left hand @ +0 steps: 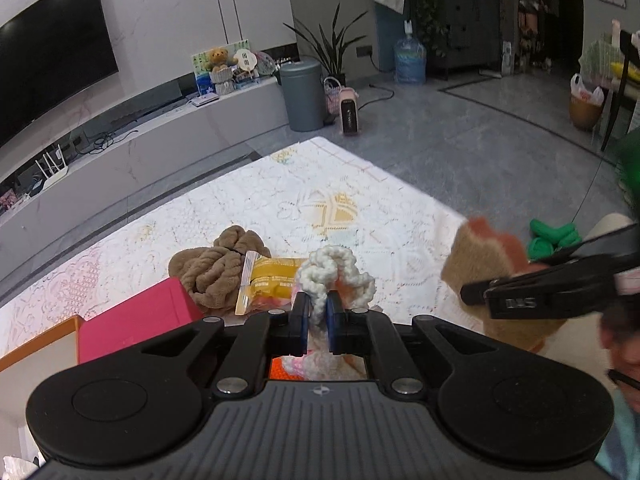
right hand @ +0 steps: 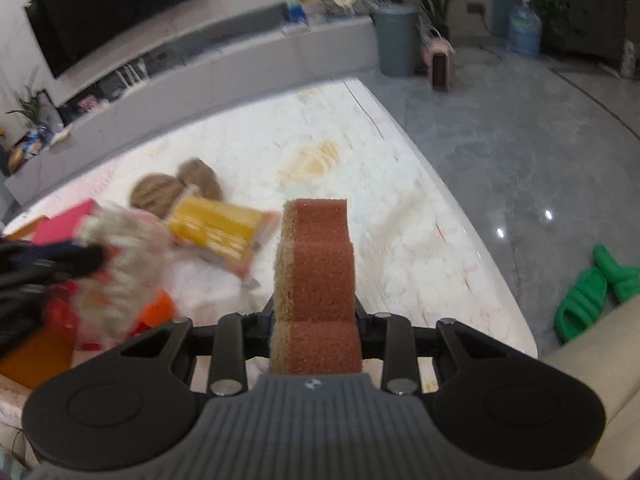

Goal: Organize soft objects
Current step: 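Carry the crocheted toy and brown sponge over the orange box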

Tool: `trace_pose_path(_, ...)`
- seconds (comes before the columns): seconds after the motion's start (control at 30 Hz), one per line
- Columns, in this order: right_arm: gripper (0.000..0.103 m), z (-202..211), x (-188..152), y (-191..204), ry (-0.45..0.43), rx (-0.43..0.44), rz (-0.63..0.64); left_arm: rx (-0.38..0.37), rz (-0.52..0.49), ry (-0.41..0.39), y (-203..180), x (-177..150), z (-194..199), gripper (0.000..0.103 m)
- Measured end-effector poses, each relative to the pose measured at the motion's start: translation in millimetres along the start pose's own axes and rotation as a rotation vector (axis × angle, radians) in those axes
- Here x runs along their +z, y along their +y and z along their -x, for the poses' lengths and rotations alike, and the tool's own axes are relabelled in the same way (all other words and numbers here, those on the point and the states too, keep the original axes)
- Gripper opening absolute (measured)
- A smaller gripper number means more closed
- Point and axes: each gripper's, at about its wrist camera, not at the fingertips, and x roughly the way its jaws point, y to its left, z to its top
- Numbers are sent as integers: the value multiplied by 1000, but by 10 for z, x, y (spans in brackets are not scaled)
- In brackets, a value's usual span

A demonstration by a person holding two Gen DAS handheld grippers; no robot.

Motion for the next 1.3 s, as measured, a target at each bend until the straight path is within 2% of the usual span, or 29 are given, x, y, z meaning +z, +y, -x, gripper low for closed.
trace_pose_path(0.23, 31, -393, -141, -398, 192, -108, -117, -35, 52, -17, 102, -87, 198, 10)
trace_pose_path(0.3, 31, -397, -171, -380, 204, -110, -111, -36, 60, -17, 120, -120, 220, 9)
trace_pose_path(0.5, 31, -386, -209, -327, 215, -187, -53, -27, 88, -12, 193, -234, 336, 9)
trace_pose_path(0.7, 31, -232, -248, -282, 210, -240, -11, -19, 127, 8, 283, -364, 414, 9)
trace_pose_path(0.97, 31, 232, -256, 118, 126, -202, 77, -16, 171, 5, 425, -499, 600, 9)
trace_pose_path(1.3, 31, 640, -267, 1105, 40, -19, 233, 38, 263, -37, 844, -671, 978, 9)
